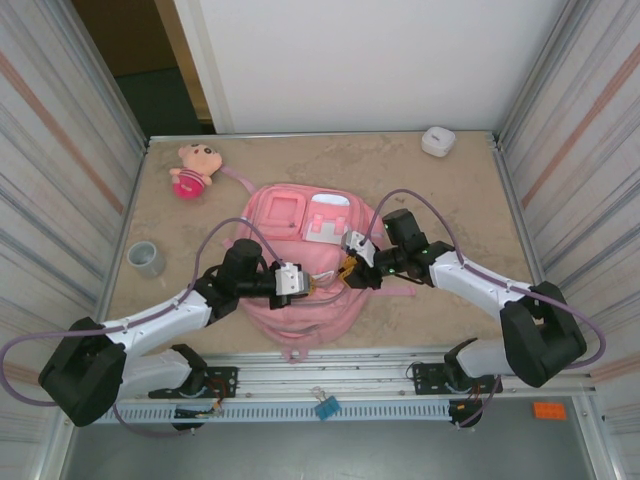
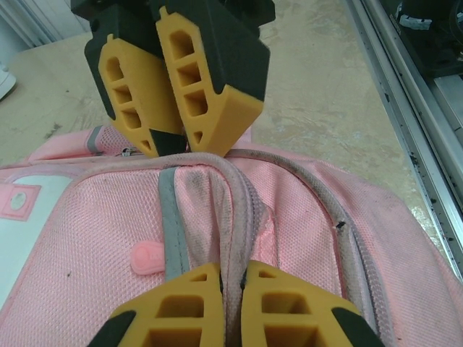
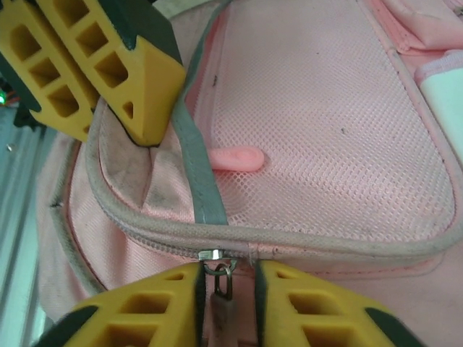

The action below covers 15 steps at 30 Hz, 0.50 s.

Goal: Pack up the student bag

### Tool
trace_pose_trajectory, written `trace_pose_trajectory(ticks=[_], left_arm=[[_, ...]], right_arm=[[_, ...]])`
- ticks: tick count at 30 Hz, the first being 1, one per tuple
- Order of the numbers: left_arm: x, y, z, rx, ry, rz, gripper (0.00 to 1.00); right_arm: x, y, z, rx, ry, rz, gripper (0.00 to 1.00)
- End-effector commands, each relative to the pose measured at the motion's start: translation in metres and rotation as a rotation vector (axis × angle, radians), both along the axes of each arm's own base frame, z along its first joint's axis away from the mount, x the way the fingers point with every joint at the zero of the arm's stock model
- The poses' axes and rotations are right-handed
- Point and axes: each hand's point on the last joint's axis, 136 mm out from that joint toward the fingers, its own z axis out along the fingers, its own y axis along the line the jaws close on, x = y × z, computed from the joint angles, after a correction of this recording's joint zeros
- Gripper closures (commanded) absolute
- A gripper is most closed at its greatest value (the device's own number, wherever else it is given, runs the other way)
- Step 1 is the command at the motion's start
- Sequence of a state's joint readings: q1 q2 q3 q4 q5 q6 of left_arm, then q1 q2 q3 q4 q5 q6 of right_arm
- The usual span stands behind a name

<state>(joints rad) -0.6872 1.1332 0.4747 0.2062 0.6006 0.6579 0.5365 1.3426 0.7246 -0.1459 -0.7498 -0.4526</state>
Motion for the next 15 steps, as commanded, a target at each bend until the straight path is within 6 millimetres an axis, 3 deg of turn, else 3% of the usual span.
trace_pose_trajectory(ticks=[1,3,8,11,12,13,14,15], left_arm=[[-0.006,-0.009,0.029,-0.069,-0.053,-0.064,1.00],[-0.007,-0.009,0.029,-0.071,-0.052,-0.071,1.00],[-0.010,-0.011,0.024,-0.044,-0.041,-0.091,1.00],[-0.007,-0.013,0.026,-0.044,-0.034,-0.076,1.00],[-0.004,-0.014,0.028,-0.049,-0.025,-0.060,0.93],[0.001,-0.014,0.031,-0.055,-0.020,-0.033,0.78],[0.007,-0.015,0.037,-0.065,-0.016,0.001,0.61],[0.014,-0.015,0.044,-0.077,-0.011,0.046,0.48]], right_arm=[[0.021,-0.008,-0.001,-0.054,-0.033,-0.098,0.94],[0.033,-0.016,-0.002,-0.078,-0.054,-0.169,1.00],[0.065,-0.045,-0.002,-0.108,-0.071,-0.381,1.00],[0.065,-0.050,0.000,-0.112,-0.071,-0.393,1.00],[0.063,-0.050,0.001,-0.107,-0.072,-0.381,1.00],[0.061,-0.049,0.007,-0.086,-0.082,-0.375,1.00],[0.061,-0.050,0.014,-0.052,-0.084,-0.382,0.87],[0.062,-0.051,0.024,-0.010,-0.080,-0.397,0.67]])
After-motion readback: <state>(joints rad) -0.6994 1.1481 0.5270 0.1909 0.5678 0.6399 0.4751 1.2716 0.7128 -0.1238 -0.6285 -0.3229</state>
